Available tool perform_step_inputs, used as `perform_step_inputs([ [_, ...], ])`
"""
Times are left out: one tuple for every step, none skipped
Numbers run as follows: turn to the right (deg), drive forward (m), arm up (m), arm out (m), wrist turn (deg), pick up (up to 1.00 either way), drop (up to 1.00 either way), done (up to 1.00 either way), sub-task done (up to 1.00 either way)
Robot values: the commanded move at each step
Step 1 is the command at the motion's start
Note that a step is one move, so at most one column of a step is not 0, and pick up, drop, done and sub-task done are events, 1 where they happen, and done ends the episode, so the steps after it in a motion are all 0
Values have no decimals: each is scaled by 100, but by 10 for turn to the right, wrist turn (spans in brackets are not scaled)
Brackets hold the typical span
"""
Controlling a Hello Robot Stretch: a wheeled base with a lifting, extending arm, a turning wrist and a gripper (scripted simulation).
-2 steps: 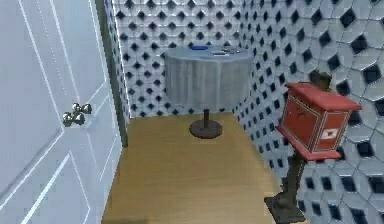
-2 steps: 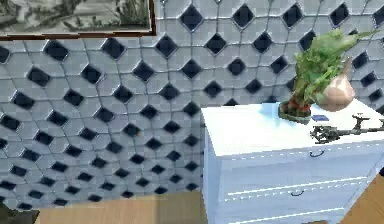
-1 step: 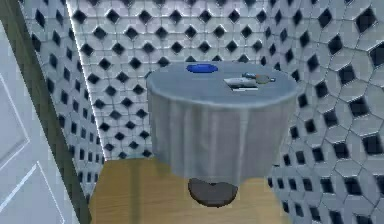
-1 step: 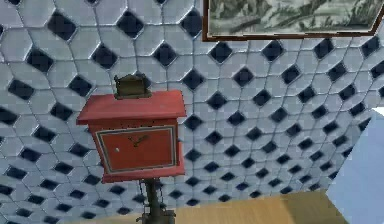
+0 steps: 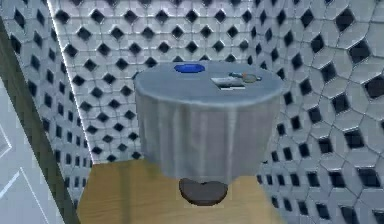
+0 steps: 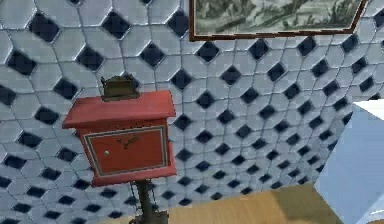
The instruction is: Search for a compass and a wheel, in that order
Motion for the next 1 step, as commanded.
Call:
perform_step_inputs([
  [0, 55, 0, 0, 0, 0, 0, 0, 0],
])
